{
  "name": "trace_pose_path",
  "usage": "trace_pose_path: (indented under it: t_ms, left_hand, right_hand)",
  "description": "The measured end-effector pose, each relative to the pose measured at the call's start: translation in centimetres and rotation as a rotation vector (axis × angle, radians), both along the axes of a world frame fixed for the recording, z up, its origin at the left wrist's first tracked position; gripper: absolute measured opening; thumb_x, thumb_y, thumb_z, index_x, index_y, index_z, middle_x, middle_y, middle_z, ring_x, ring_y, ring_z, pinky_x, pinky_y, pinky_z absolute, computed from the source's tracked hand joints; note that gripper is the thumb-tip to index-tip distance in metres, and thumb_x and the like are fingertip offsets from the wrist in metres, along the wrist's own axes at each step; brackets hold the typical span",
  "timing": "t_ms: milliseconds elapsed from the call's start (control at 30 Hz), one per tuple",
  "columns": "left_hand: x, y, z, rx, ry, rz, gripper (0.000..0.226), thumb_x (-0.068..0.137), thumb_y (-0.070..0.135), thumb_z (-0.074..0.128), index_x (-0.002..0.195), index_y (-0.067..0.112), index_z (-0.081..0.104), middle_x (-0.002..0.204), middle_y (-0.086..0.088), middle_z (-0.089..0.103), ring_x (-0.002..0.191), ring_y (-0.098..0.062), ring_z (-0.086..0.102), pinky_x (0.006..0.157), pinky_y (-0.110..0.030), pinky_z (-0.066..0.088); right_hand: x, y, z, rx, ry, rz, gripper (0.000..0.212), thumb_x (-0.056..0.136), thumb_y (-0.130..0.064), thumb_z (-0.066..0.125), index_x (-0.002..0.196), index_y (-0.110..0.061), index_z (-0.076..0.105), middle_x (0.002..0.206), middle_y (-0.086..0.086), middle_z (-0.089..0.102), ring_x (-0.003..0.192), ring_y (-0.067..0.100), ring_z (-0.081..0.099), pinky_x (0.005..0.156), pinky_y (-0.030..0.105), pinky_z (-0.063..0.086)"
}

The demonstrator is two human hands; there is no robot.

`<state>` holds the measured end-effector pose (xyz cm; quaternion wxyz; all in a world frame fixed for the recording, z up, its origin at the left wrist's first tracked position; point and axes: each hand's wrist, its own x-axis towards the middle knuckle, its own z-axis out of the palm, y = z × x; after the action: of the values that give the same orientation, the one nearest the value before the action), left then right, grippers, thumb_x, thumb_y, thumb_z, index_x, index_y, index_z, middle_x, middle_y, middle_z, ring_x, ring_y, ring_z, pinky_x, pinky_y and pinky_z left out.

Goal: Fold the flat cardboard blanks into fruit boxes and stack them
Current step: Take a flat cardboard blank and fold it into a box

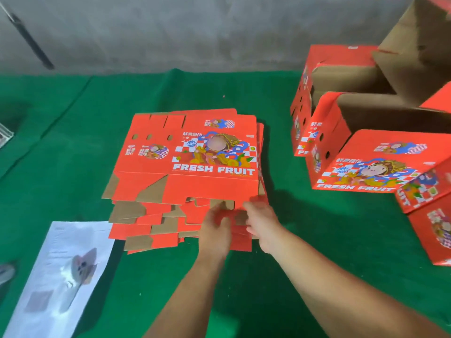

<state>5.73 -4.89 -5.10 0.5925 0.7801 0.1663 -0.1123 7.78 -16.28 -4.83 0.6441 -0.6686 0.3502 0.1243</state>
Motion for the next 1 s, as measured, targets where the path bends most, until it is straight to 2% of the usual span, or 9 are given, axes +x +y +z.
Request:
trace_pose_path:
  t_ms: [100, 167, 333, 433, 567, 700, 800, 900, 1000]
  left_hand:
    - [0.7, 0.5, -1.1, 0.034, -0.028, -0.066, 0.048, 0.092, 0.023, 0.058, 0.14, 0.022, 0.057, 0.133, 0.002, 0.066, 0.127, -0.02, 0.06, 0.113, -0.047, 0.043]
    - [1.2, 0.6, -1.5, -0.049, 0.003, -0.033, 0.055, 0.087, 0.027, 0.056, 0.141, 0.02, 0.055, 0.136, 0.001, 0.063, 0.128, -0.018, 0.058, 0.114, -0.046, 0.042]
    - [1.5, 0.9, -2.0, 0.0, -0.133, -0.038, 0.039, 0.097, 0.006, 0.055, 0.132, 0.019, 0.064, 0.13, 0.001, 0.059, 0.128, -0.018, 0.054, 0.117, -0.039, 0.038]
    - [1.2, 1.3, -2.1, 0.219, -0.342, -0.129, 0.042, 0.094, 0.011, 0.063, 0.134, 0.025, 0.063, 0.123, 0.006, 0.063, 0.118, -0.021, 0.057, 0.109, -0.04, 0.041]
    - [0.3, 2.0, -1.1, 0.757, -0.458, -0.137, 0.074, 0.085, 0.04, 0.069, 0.151, 0.047, 0.036, 0.125, 0.002, 0.046, 0.11, -0.028, 0.041, 0.095, -0.043, 0.032]
    - [-1.3, 1.2, -0.4, 0.881, -0.538, -0.079, 0.1, 0.08, 0.048, 0.074, 0.161, 0.047, 0.014, 0.116, -0.006, 0.033, 0.098, -0.028, 0.035, 0.091, -0.053, 0.036]
    - [-0.9, 1.5, 0.3, 0.83, -0.479, 0.016, 0.104, 0.071, 0.047, 0.083, 0.158, 0.046, 0.025, 0.128, -0.008, 0.033, 0.111, -0.029, 0.033, 0.099, -0.054, 0.026]
    - [0.0, 2.3, 1.5, 0.942, -0.486, -0.119, 0.085, 0.074, 0.043, 0.084, 0.149, 0.047, 0.045, 0.145, 0.001, 0.045, 0.129, -0.033, 0.041, 0.104, -0.055, 0.031]
    - [-0.4, 0.6, 2.8, 0.845, -0.405, -0.294, 0.085, 0.081, 0.048, 0.078, 0.154, 0.048, 0.035, 0.145, 0.008, 0.047, 0.128, -0.033, 0.048, 0.105, -0.054, 0.04]
  right_hand:
    - [1.5, 0.8, -0.3, -0.136, 0.027, -0.165, 0.031, 0.089, -0.038, 0.071, 0.103, -0.024, 0.047, 0.114, 0.005, 0.052, 0.102, 0.028, 0.059, 0.098, 0.052, 0.053]
    - [1.9, 0.9, -0.4, -0.185, 0.083, -0.169, 0.037, 0.089, -0.041, 0.071, 0.113, -0.018, 0.054, 0.124, 0.01, 0.055, 0.108, 0.034, 0.06, 0.092, 0.045, 0.054]
    - [2.1, -0.1, 0.2, 0.198, 0.019, -0.258, 0.018, 0.106, -0.028, 0.055, 0.116, -0.014, 0.062, 0.097, 0.007, 0.07, 0.069, 0.017, 0.064, 0.055, 0.027, 0.048]
    - [1.1, -1.9, 0.9, 0.366, -0.108, -0.387, 0.011, 0.108, -0.017, 0.053, 0.117, -0.012, 0.055, 0.104, 0.014, 0.073, 0.082, 0.026, 0.075, 0.07, 0.03, 0.054]
    - [-1.0, -6.3, 2.8, 0.349, -0.221, -0.434, 0.016, 0.106, -0.008, 0.052, 0.11, -0.022, 0.059, 0.092, 0.007, 0.08, 0.076, 0.022, 0.078, 0.065, 0.029, 0.055]
    - [-2.8, -10.4, 5.0, 0.213, -0.341, -0.436, 0.024, 0.105, -0.007, 0.05, 0.118, -0.024, 0.061, 0.084, 0.003, 0.079, 0.067, 0.016, 0.075, 0.069, 0.031, 0.053]
    - [-4.6, -14.1, 6.1, 0.189, -0.352, -0.472, 0.029, 0.103, -0.006, 0.051, 0.126, -0.021, 0.061, 0.07, 0.002, 0.076, 0.055, 0.012, 0.065, 0.059, 0.026, 0.048]
    - [-6.7, -16.7, 6.7, 0.096, -0.333, -0.354, 0.041, 0.101, -0.007, 0.053, 0.137, -0.024, 0.058, 0.051, -0.002, 0.059, 0.04, 0.008, 0.036, 0.039, 0.021, 0.027]
    - [-8.2, -17.7, 7.2, 0.059, -0.378, -0.298, 0.046, 0.1, -0.002, 0.054, 0.142, -0.02, 0.056, 0.053, 0.0, 0.044, 0.038, 0.008, 0.029, 0.036, 0.021, 0.02]
